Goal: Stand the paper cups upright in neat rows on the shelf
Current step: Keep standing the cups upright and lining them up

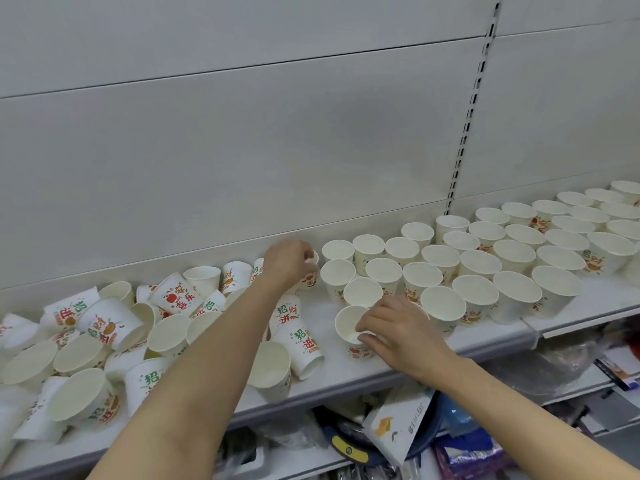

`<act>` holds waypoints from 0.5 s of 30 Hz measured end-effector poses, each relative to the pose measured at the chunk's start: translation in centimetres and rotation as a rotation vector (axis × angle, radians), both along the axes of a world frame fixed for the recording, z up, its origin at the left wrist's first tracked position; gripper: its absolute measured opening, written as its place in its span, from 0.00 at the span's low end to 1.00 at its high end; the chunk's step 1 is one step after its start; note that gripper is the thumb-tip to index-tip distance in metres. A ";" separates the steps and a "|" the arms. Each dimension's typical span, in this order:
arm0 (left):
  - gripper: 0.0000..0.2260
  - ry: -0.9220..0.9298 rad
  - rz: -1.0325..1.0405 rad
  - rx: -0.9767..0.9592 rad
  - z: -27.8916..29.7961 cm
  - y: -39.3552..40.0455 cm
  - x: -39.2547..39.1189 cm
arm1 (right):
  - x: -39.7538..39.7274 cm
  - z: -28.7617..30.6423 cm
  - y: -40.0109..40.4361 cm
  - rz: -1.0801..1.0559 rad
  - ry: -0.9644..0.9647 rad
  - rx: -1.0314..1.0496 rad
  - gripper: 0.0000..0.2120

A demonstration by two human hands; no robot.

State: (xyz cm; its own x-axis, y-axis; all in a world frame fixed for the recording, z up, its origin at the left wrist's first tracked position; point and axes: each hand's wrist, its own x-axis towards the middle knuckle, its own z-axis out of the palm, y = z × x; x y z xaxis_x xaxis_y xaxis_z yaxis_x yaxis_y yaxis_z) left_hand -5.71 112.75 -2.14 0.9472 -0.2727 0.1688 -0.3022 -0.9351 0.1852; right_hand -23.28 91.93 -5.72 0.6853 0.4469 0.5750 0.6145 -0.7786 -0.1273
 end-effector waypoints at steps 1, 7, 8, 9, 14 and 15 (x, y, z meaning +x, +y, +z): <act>0.11 0.011 -0.008 -0.048 0.5 0.6 -0.2 | 0.1 0.0 0.0 0.002 -0.007 0.004 0.09; 0.10 0.061 0.096 0.006 2.0 6.2 -0.8 | 1.3 1.3 2.6 0.019 -0.041 0.022 0.09; 0.11 0.093 0.083 0.021 1.7 6.7 -1.0 | 1.5 1.6 3.5 0.031 -0.027 0.003 0.09; 0.12 0.129 0.063 0.009 1.3 6.9 -1.2 | 1.8 1.8 4.4 0.039 -0.007 -0.018 0.08; 0.11 -0.028 0.068 -0.078 1.2 7.2 -2.2 | 4.2 2.8 7.7 -0.036 0.190 -0.069 0.07; 0.10 -0.063 0.089 -0.087 1.8 7.8 -2.2 | 4.6 3.1 8.1 -0.052 0.242 -0.055 0.08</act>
State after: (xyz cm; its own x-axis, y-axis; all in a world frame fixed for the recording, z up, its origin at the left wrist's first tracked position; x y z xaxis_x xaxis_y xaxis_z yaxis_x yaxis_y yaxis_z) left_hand -7.89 120.52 -0.39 0.9538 -0.1700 0.2478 -0.2326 -0.9398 0.2505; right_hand -18.71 99.99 -2.65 0.8228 0.4339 0.3671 0.5305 -0.8181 -0.2221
